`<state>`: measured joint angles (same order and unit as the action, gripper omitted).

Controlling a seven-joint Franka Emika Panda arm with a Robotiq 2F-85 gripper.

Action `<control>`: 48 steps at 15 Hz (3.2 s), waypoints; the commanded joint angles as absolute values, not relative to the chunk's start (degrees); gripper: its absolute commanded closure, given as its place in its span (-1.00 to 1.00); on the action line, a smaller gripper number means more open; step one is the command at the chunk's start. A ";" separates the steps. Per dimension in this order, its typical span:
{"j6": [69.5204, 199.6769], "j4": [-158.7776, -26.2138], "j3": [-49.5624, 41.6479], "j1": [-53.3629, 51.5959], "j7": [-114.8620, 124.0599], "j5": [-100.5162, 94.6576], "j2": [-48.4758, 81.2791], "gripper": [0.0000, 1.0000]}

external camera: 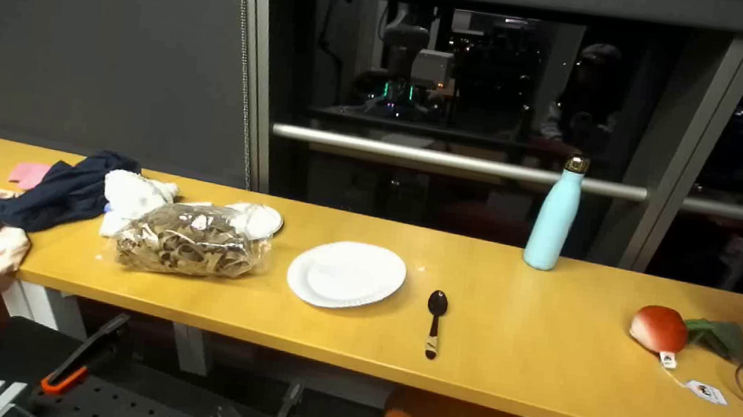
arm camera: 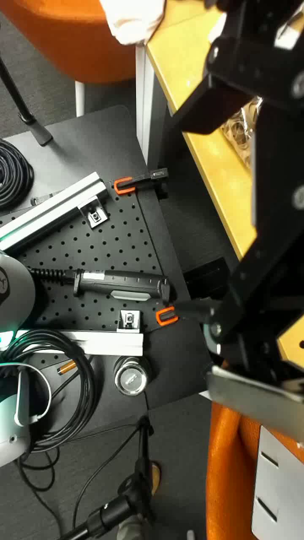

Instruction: Remove the rubber bands from the plastic bag and put them on the plate on the right

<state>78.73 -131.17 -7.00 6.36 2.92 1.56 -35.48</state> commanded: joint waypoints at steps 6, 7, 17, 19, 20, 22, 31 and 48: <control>78.61 -130.89 -6.66 6.85 2.68 1.70 -35.43 -1.00; 78.61 -130.89 -6.66 6.85 2.68 1.70 -35.43 -1.00; 100.56 -133.35 -9.77 9.54 -2.57 -7.27 -23.77 -1.00; 109.38 -132.23 -11.22 9.75 -4.80 -8.26 -17.11 -1.00; 113.98 -131.53 -11.78 9.70 -5.86 -7.99 -13.64 -1.00; 121.97 -129.56 -12.88 9.76 -8.60 -6.43 -6.05 -1.00; 138.73 -122.32 -5.72 12.25 -36.53 13.60 17.34 -1.00; 140.73 -104.19 9.72 12.01 -43.31 14.52 36.37 0.99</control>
